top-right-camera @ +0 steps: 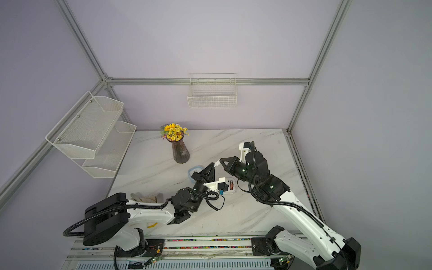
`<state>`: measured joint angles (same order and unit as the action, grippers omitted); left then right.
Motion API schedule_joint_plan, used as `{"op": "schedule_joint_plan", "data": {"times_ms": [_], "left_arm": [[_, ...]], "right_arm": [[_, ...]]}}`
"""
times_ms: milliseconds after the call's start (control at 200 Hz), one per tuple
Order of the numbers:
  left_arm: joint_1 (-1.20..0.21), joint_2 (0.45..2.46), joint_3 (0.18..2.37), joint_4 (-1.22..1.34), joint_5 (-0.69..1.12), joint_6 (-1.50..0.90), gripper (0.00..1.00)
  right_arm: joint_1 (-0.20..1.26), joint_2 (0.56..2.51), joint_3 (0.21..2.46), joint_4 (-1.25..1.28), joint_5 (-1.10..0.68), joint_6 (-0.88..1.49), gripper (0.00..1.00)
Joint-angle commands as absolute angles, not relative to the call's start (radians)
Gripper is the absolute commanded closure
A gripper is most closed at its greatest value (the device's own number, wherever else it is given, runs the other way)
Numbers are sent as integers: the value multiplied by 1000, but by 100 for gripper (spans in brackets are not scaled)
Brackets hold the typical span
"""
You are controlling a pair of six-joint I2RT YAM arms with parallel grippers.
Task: Insert the battery into the alarm
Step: Pick up the cover from the center of the board.
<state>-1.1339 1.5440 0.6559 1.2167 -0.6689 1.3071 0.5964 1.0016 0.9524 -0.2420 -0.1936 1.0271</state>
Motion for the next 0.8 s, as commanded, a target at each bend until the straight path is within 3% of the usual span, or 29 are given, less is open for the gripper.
{"op": "schedule_joint_plan", "data": {"times_ms": [0,55,225,335,475,540,690,795], "left_arm": [[-1143,1517,658,1273,-655,1365,100],[-1143,1516,658,1277,-658,1362,93],[-1154,1516,637,1289,-684,1312,44],[-1180,1501,594,1289,-696,1278,27],[-1212,1444,560,1282,-776,1076,14],[-1219,1421,537,1244,-806,945,0],[-1222,1295,525,938,-850,613,0],[-1210,1193,525,695,-775,360,0]], "right_arm": [[598,1002,964,-260,-179,1028,100],[598,1002,962,-262,-178,1025,100],[598,1009,969,-298,-146,996,100],[597,1026,979,-348,-112,941,100],[575,1043,953,-357,-94,900,100],[552,1050,937,-357,-108,884,100],[476,1053,900,-374,-161,839,100],[444,1050,874,-393,-166,807,100]]}}
